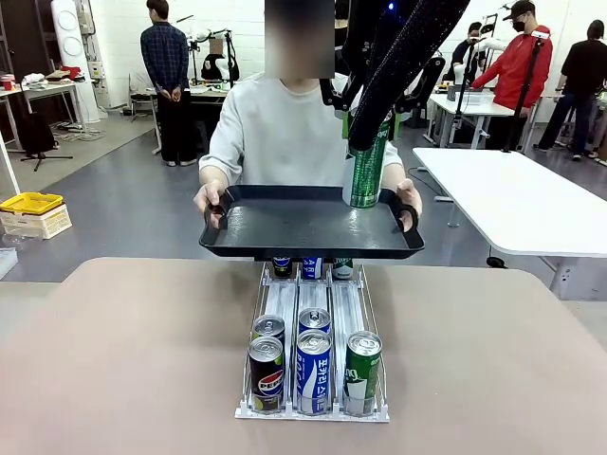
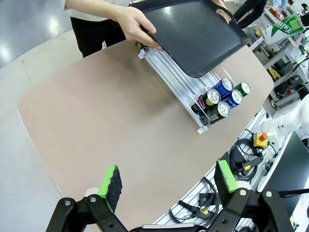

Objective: Retrieve and hand over the desired beverage to the person.
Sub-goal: Place the picked can on the Handle tray extended by the person.

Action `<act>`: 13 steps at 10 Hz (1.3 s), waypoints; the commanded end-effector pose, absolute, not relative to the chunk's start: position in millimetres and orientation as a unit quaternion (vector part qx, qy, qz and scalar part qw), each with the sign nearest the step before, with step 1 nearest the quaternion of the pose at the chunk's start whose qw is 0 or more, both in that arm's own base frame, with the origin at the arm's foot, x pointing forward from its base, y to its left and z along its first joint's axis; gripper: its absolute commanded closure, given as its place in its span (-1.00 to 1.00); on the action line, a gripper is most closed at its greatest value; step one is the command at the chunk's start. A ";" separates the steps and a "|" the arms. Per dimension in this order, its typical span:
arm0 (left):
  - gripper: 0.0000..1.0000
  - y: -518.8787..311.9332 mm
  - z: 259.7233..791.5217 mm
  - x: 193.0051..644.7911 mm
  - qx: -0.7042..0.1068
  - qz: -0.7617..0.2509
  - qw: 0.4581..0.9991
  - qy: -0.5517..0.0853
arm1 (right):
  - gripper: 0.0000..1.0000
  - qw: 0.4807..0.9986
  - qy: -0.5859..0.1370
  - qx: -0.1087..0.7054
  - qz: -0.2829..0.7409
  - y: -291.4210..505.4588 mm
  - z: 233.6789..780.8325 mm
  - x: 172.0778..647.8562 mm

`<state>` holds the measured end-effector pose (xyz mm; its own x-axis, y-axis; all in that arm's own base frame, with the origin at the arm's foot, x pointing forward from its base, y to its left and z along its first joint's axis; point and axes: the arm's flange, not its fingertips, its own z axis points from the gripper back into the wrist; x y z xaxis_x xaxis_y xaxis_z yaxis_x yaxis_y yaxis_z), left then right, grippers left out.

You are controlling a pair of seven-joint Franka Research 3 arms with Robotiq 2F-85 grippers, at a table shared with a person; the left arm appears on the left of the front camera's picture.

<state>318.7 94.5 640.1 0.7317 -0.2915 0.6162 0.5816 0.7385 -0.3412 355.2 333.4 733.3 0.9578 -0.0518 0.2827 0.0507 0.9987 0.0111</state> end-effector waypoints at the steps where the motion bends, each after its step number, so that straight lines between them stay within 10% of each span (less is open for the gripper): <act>1: -1.00 97.0 640.8 317.9 -0.270 -0.251 0.889 -0.273 | 1.00 0.987 -0.154 -0.006 -0.035 330.8 734.8 352.3; 2: -1.00 97.0 640.8 317.9 -0.270 -0.251 0.889 -0.273 | 1.00 0.987 -0.154 -0.006 -0.035 330.8 734.8 352.3; 3: -1.00 97.0 640.8 317.9 -0.270 -0.251 0.889 -0.273 | -0.15 0.989 -0.143 0.002 -0.026 333.3 733.3 355.3; 13: -1.00 97.0 640.8 317.9 -0.270 -0.251 0.889 -0.273 | -0.15 0.994 -0.077 0.035 -0.073 304.8 681.4 560.3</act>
